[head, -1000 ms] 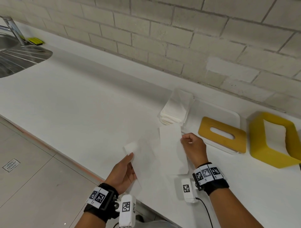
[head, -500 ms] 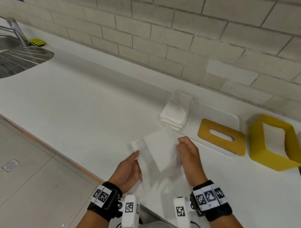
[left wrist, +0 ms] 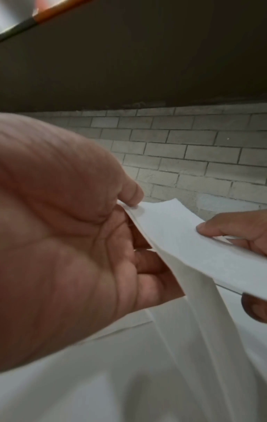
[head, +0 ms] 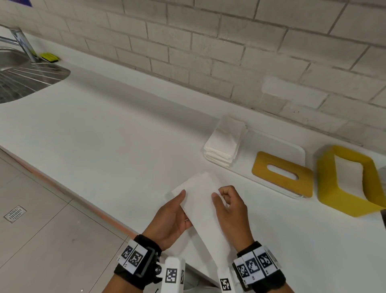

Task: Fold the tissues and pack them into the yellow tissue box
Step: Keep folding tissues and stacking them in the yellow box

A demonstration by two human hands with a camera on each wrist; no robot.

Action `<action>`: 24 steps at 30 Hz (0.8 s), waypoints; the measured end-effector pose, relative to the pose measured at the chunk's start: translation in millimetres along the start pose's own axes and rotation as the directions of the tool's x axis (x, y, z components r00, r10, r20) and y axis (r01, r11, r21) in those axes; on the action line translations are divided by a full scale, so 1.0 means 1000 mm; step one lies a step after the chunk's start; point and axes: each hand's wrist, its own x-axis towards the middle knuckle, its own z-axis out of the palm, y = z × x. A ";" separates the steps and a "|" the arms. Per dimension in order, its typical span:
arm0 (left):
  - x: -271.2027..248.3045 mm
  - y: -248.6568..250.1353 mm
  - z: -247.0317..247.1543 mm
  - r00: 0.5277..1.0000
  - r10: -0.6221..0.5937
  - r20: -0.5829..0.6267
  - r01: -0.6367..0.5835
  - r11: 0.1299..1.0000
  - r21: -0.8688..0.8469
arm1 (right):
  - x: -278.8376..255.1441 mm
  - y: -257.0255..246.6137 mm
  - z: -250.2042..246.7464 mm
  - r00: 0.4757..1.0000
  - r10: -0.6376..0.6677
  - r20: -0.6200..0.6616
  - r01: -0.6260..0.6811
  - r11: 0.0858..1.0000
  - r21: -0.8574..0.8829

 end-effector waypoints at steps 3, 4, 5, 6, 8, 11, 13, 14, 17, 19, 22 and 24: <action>-0.002 -0.001 0.000 0.999 0.038 -0.021 -0.036 0.996 0.083 | -0.003 -0.001 0.002 0.999 -0.014 0.033 0.014 1.000 -0.010; -0.003 -0.001 -0.001 0.998 0.048 -0.032 -0.045 0.993 0.105 | -0.004 0.000 0.003 0.999 -0.017 0.050 0.017 1.000 -0.019; -0.004 -0.002 -0.002 0.997 0.059 -0.043 -0.054 0.991 0.121 | -0.004 0.002 0.003 0.998 -0.013 0.065 0.015 0.999 -0.036; -0.005 -0.001 -0.003 0.995 0.075 -0.061 -0.066 0.989 0.135 | -0.002 0.005 0.002 0.997 -0.006 0.077 0.011 0.998 -0.064; -0.009 0.002 -0.010 0.985 0.119 -0.122 -0.099 0.982 0.163 | 0.007 0.017 -0.003 0.996 0.032 0.082 -0.019 0.987 -0.158; -0.014 0.010 -0.030 0.958 0.183 -0.220 -0.137 0.968 0.208 | 0.020 0.039 -0.015 0.991 0.116 0.071 -0.070 0.883 -0.464; -0.017 0.013 -0.046 0.943 0.188 -0.274 -0.130 0.967 0.218 | 0.024 0.050 -0.018 0.982 0.161 0.098 -0.056 0.746 -0.664; -0.018 0.014 -0.052 0.935 0.187 -0.301 -0.124 0.969 0.215 | 0.025 0.052 -0.018 0.978 0.177 0.109 -0.043 0.685 -0.727; -0.021 0.014 -0.066 0.909 0.182 -0.374 -0.110 0.972 0.207 | 0.029 0.055 -0.017 0.975 0.198 0.102 -0.047 0.631 -0.774; -0.021 0.013 -0.071 0.896 0.178 -0.407 -0.103 0.974 0.200 | 0.031 0.054 -0.016 0.976 0.197 0.095 -0.050 0.624 -0.780; -0.020 0.011 -0.074 0.883 0.172 -0.436 -0.088 0.975 0.206 | 0.030 0.052 -0.013 0.985 0.148 0.090 -0.015 0.587 -0.809; -0.020 0.011 -0.070 0.890 0.160 -0.428 -0.076 0.975 0.207 | 0.030 0.052 -0.012 0.982 0.160 0.100 -0.019 0.613 -0.790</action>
